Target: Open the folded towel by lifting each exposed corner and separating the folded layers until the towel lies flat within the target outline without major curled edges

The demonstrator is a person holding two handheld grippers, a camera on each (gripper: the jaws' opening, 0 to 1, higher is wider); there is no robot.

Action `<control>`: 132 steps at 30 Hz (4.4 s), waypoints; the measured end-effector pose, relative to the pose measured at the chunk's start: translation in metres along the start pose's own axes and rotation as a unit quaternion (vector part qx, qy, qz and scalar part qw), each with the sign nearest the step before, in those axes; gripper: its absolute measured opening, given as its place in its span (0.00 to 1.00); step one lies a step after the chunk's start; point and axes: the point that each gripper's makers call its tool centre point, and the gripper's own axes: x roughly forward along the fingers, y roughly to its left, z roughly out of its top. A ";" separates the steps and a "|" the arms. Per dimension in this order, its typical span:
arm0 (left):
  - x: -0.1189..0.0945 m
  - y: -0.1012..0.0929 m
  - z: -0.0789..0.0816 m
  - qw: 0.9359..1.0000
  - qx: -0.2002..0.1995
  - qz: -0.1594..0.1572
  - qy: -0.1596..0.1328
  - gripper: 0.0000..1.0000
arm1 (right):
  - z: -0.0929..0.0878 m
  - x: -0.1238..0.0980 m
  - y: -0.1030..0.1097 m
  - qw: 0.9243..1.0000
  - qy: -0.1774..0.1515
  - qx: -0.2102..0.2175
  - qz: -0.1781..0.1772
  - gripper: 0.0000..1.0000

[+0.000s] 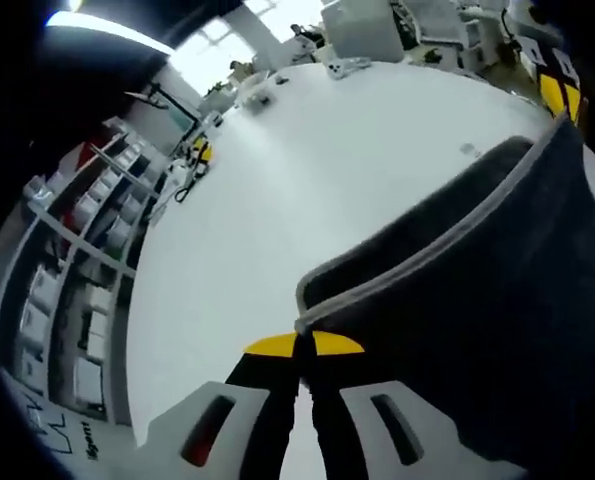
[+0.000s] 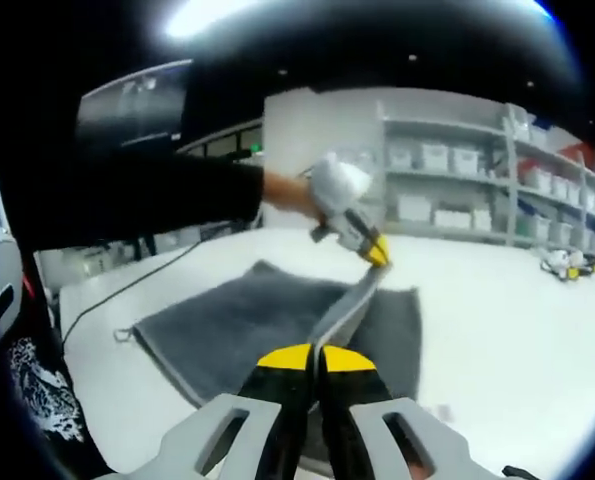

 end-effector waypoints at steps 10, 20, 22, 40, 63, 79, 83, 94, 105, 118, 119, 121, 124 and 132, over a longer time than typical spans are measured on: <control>-0.030 0.003 -0.018 0.999 0.008 0.038 0.002 0.02 | 0.013 0.011 0.027 1.000 -0.006 -0.014 0.025 0.00; -0.053 0.007 -0.037 0.998 -0.002 0.061 -0.006 0.02 | 0.017 0.024 0.050 0.999 -0.009 -0.018 0.041 0.00; -0.056 0.004 -0.043 0.998 0.001 0.058 0.002 0.02 | 0.018 0.025 0.053 0.999 -0.009 -0.021 0.042 0.00; -0.094 -0.010 -0.072 0.996 0.005 0.087 0.027 0.02 | 0.029 0.044 0.101 0.996 -0.020 -0.043 0.074 0.00; -0.132 -0.021 -0.101 0.993 -0.009 0.108 0.045 0.02 | 0.036 0.068 0.143 0.991 -0.022 -0.050 0.124 0.00; -0.177 -0.032 -0.133 0.989 -0.022 0.130 0.059 0.02 | 0.041 0.084 0.184 0.986 -0.025 -0.072 0.147 0.00; -0.188 -0.031 -0.135 0.988 -0.022 0.141 0.058 0.02 | 0.042 0.088 0.192 0.986 -0.026 -0.074 0.150 0.00; -0.208 -0.033 -0.145 0.987 -0.011 0.145 0.070 0.02 | 0.047 0.096 0.214 0.984 -0.033 -0.082 0.153 0.00; -0.231 -0.032 -0.159 0.984 -0.006 0.158 0.081 0.02 | 0.056 0.107 0.243 0.979 -0.032 -0.100 0.173 0.00; -0.266 -0.036 -0.183 0.979 -0.007 0.178 0.095 0.02 | 0.058 0.117 0.269 0.976 -0.029 -0.121 0.181 0.00; -0.270 -0.035 -0.185 0.979 -0.008 0.181 0.095 0.02 | 0.059 0.118 0.272 0.975 -0.029 -0.124 0.182 0.00; -0.278 -0.036 -0.187 0.978 -0.011 0.187 0.094 0.02 | 0.061 0.119 0.278 0.974 -0.028 -0.130 0.185 0.00; -0.286 -0.038 -0.193 0.976 -0.010 0.192 0.099 0.02 | 0.065 0.121 0.285 0.972 -0.029 -0.135 0.189 0.00; -0.306 -0.047 -0.210 0.973 -0.018 0.204 0.108 0.02 | 0.069 0.127 0.298 0.970 -0.029 -0.144 0.194 0.00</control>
